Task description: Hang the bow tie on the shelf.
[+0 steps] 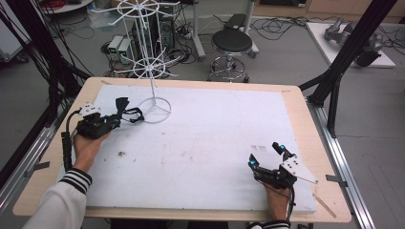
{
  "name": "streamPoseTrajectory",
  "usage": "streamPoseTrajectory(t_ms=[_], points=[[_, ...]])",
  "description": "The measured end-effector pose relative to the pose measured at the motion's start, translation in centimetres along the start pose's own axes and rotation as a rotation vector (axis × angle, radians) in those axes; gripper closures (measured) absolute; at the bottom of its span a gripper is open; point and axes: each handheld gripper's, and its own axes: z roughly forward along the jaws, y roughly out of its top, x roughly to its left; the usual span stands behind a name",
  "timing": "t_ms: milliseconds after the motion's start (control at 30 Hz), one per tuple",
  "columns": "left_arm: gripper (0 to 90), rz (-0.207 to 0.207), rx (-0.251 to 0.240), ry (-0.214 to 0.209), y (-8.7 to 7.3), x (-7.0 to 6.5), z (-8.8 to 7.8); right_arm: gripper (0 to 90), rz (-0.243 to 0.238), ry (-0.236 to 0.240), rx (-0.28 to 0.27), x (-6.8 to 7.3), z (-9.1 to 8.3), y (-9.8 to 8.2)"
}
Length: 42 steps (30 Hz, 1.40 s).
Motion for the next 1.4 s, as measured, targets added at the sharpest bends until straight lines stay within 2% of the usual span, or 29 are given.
streamPoseTrajectory(t_ms=[500,900,1200,1400], points=[[76.6,0.006,-0.096,-0.013,0.5,-0.3,-2.3,3.7,0.0,-0.002,0.001,0.0,0.0,0.0],[76.6,0.026,-0.166,-0.037,1.5,-1.1,-3.9,3.7,-0.001,-0.003,0.0,0.0,0.0,0.0],[76.5,0.048,-0.205,-0.053,2.8,-1.8,-5.1,3.7,0.0,-0.002,0.002,0.0,0.0,0.0],[76.5,0.058,-0.223,-0.055,3.0,-2.1,-5.6,3.7,0.005,-0.003,0.003,0.0,0.0,0.0]])
